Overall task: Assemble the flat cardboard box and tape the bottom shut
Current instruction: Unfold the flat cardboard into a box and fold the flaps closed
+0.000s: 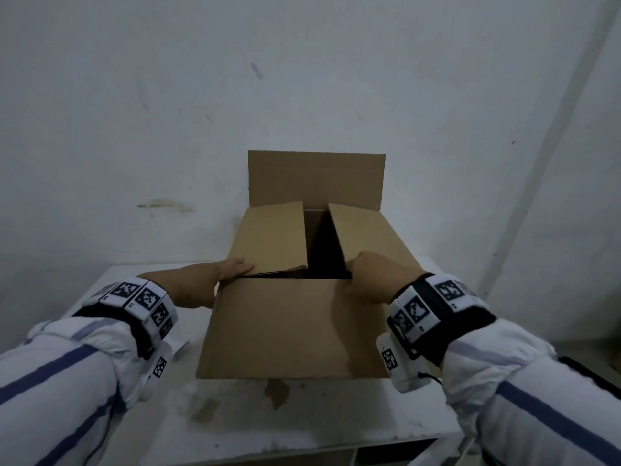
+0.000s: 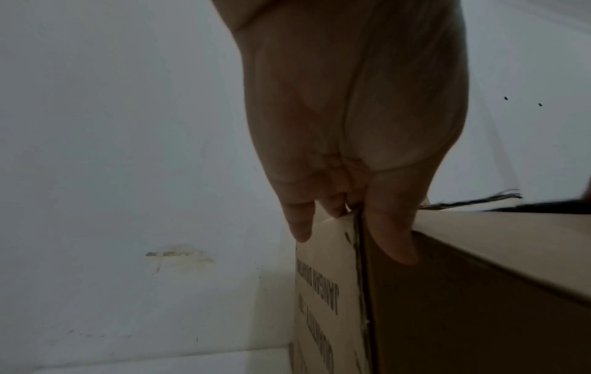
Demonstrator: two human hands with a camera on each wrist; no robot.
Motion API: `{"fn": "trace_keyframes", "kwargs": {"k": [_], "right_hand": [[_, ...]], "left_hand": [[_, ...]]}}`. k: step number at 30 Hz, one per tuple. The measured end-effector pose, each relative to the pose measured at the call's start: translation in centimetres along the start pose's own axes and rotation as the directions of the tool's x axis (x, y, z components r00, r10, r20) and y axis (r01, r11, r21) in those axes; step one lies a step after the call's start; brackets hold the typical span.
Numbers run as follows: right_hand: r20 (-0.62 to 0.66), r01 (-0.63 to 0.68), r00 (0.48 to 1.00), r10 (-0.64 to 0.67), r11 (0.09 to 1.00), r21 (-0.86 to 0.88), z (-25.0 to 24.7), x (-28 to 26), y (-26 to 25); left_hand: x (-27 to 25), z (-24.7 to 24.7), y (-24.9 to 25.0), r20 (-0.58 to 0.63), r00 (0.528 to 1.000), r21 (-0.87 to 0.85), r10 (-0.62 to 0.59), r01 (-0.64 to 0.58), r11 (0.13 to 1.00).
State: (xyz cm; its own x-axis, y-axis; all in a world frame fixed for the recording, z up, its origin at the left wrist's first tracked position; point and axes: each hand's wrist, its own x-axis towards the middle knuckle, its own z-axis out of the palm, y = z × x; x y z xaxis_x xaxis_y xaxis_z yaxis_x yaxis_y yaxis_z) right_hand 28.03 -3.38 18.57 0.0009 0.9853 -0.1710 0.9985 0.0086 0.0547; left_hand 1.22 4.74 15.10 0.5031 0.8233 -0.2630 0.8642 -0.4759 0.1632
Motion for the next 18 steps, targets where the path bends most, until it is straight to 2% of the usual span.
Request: {"fn": "trace_keyframes", "kwargs": {"k": [4,10,14,18], "right_hand": [[0.139,-0.013,0.990,0.025,0.996,-0.089,-0.1,0.2,-0.8],[0.213,0.052,0.977,-0.029,0.994,-0.101,-1.2,-1.2,-1.2],[0.283,0.032,0.959,-0.031,0.999,0.003,-2.4,-2.8,-0.8],[0.332,0.069,0.942,-0.055,0.997,-0.029,-4.7,-5.5,-0.8]], "left_hand": [[-0.2,-0.4,-0.7,0.026,1.000,-0.029,0.016,-0.016,0.999],[-0.3,-0.5,-2.1,0.052,0.998,-0.132,0.031,-0.024,0.991],[-0.3,-0.5,-2.5,0.079,0.996,-0.139,0.049,-0.037,0.990],[-0.7,-0.5,-2.5,0.056,0.997,-0.145,0.054,-0.046,0.988]]}}
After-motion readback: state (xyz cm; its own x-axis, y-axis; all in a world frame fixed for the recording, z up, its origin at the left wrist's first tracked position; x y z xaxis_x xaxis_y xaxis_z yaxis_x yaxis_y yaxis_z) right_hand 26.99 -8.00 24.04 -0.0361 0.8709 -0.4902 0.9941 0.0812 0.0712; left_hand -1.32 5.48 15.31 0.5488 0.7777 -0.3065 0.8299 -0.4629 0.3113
